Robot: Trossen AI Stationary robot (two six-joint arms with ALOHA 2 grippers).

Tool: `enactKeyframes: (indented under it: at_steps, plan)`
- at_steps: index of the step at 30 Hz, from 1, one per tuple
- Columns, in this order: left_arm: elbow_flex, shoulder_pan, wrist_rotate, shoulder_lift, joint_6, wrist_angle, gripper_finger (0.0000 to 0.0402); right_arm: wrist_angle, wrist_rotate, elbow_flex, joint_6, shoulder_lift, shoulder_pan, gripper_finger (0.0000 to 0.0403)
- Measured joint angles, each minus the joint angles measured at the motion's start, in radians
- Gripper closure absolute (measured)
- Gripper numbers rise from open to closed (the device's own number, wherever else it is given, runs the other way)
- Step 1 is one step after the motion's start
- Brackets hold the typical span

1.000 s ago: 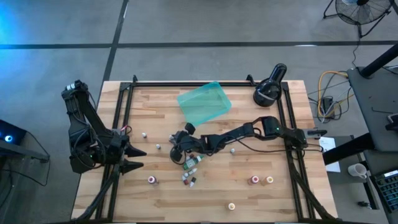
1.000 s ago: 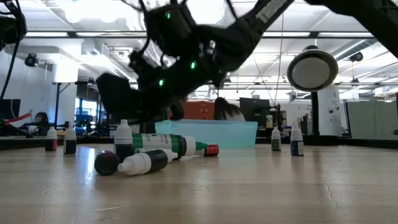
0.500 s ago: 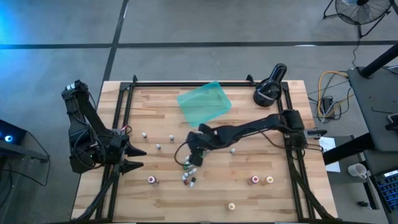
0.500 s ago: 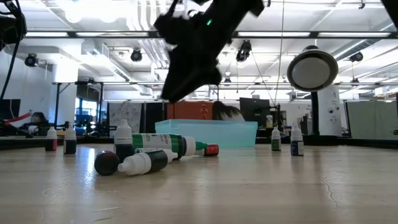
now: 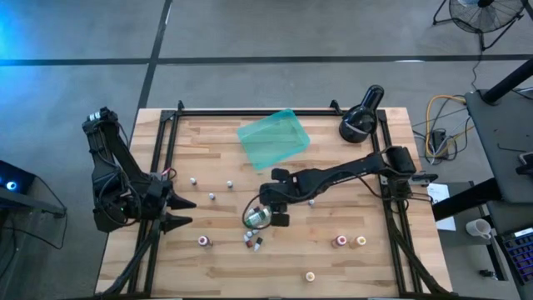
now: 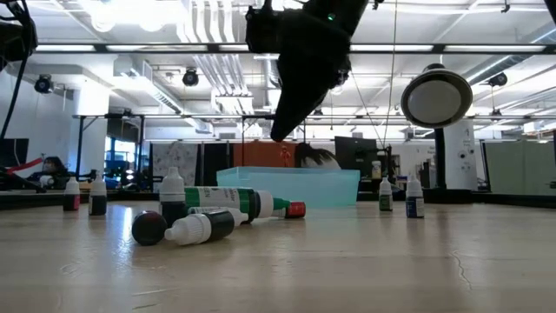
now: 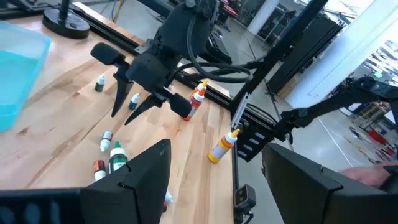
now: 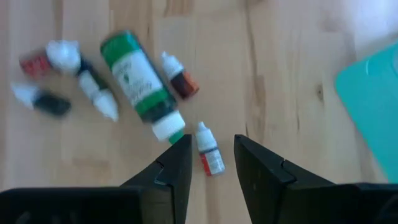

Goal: Pick & Place food coloring
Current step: Adjust the violet small food coloring bottle

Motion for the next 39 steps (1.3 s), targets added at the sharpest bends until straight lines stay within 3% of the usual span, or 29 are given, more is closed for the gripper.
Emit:
enactKeyframes:
  at_steps: [8,13,18,23,27,30,34,39]
  plan:
    - [0.0,0.004,-0.034,-0.034,0.002,-0.001,0.0177,0.01,-0.016,0.035,0.192,0.0,0.0,0.0289]
    - [0.0,0.004,-0.024,-0.092,0.148,-0.001,0.0177,0.024,-0.132,0.052,0.49,0.0,-0.001,0.0295]
    - [0.0,0.004,0.022,-0.158,0.289,-0.002,0.0177,0.025,-0.19,0.048,0.558,0.0,0.003,0.0295]
    - [0.0,0.004,0.107,-0.216,0.362,-0.03,0.0177,0.005,-0.126,0.047,0.392,0.0,0.006,0.028]
    - [0.0,0.004,0.104,-0.261,0.368,-0.078,0.0177,-0.017,-0.081,0.045,0.268,0.0,-0.001,0.0276]
    - [0.0,0.005,0.049,-0.296,0.392,-0.097,0.0177,-0.021,-0.132,0.042,0.176,0.021,-0.021,0.0277]
    - [0.002,0.006,-0.098,-0.342,0.421,-0.095,0.0177,-0.027,-0.219,0.039,-0.017,0.08,-0.031,0.0277]
    - [0.0,0.006,-0.18,-0.381,0.452,-0.097,0.0177,-0.027,-0.161,0.048,-0.11,0.116,-0.028,0.0276]
